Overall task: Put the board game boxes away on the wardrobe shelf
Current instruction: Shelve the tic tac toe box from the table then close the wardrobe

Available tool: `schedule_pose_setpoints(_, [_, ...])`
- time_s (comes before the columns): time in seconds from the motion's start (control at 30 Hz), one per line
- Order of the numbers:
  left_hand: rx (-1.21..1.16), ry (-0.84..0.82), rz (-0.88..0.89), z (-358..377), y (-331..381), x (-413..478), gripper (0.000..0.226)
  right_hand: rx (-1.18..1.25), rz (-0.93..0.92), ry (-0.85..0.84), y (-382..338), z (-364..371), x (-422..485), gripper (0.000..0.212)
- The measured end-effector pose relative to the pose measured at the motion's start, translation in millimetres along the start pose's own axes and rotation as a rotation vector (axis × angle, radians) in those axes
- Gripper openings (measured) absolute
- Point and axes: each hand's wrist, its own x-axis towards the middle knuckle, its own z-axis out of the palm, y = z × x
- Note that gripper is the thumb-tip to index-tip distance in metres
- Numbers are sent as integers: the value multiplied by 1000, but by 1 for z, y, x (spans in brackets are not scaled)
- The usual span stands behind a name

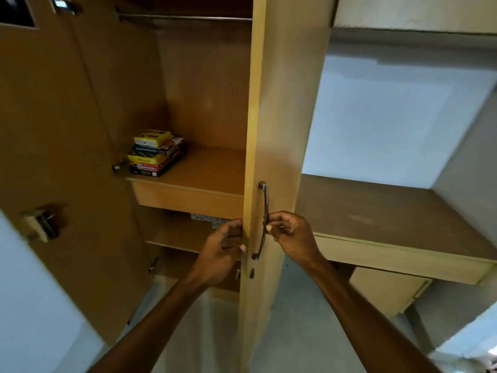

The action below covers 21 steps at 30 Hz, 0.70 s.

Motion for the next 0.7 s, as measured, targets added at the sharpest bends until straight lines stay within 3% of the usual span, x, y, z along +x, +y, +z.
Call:
schedule_pose_setpoints(0.33, [15,48,-63,-141,-30,95,61,-178,-56,70,-4,142,127,8])
schedule_pose_setpoints(0.7, [29,-46,-149,-220,-37,210,61,-257,-67,148,10,213,243,13])
